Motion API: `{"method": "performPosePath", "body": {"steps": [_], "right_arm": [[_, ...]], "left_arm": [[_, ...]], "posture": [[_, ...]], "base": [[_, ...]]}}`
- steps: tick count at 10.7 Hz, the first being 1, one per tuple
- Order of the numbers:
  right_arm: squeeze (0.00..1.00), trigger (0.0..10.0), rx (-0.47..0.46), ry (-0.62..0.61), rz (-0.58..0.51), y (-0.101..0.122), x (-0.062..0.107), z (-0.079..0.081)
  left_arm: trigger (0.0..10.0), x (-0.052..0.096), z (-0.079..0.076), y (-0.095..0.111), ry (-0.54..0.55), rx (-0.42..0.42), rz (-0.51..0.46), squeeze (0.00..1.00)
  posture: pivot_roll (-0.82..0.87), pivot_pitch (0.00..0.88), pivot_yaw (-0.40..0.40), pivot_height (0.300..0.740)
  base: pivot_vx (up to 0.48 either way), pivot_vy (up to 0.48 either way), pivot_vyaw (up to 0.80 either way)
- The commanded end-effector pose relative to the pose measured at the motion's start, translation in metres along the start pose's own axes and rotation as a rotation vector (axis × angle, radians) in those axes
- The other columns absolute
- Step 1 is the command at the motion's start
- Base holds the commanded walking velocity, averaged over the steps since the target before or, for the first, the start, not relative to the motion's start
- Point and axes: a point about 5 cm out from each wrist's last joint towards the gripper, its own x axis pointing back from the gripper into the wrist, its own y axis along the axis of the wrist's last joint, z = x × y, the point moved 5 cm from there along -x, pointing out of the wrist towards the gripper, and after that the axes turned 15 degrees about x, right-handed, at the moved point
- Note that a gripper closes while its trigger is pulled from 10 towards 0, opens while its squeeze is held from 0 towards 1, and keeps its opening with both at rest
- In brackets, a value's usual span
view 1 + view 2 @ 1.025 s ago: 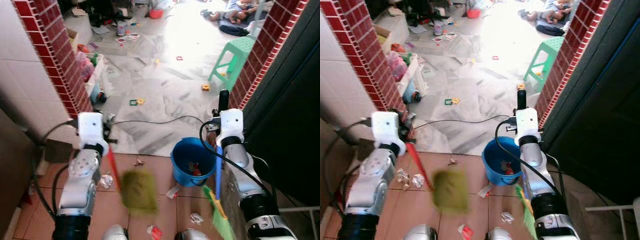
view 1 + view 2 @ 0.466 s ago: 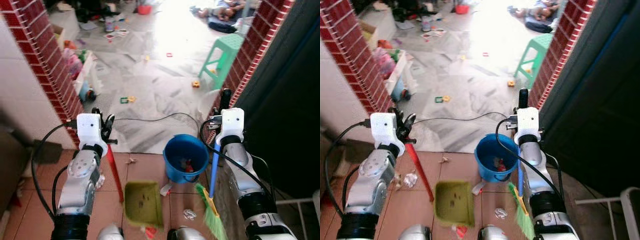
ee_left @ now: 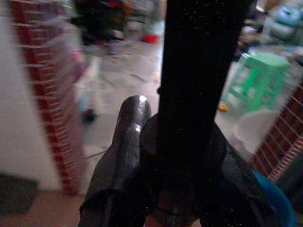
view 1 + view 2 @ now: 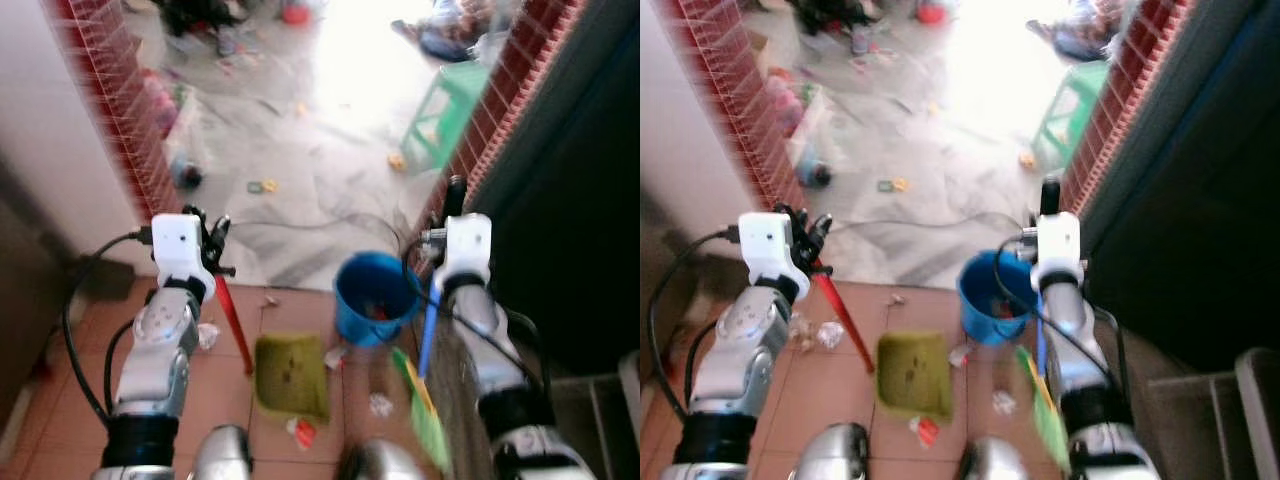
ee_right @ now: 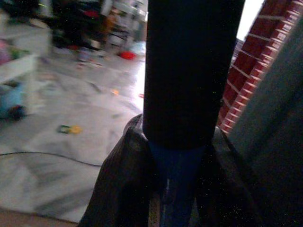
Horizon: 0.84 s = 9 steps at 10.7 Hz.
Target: Sweep floor
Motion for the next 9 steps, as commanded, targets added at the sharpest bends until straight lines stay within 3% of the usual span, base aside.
{"method": "performPosePath", "body": {"steps": [1,4,9], "right_arm": [[0.00,10.0,0.020,-0.002,0.023,-0.006,0.000,-0.002],[0.00,10.0,0.023,-0.002,0.021,-0.006,0.001,-0.001],[0.00,10.0,0.102,-0.064,-0.018,0.005,-0.003,-0.014]], "left_arm": [[10.0,-0.001,-0.004,0.006,-0.019,0.010,-0.028,0.00],[10.0,-0.002,-0.004,0.007,-0.019,0.013,-0.033,0.00],[10.0,-0.004,0.003,0.010,0.006,-0.031,-0.058,0.00]], "posture": [[-0.02,0.000,-0.046,0.740],[-0.02,0.000,-0.045,0.740],[-0.03,0.000,-0.037,0.740]], "base": [[-0.465,0.000,0.00],[-0.465,0.000,0.00],[0.000,0.000,0.00]]}}
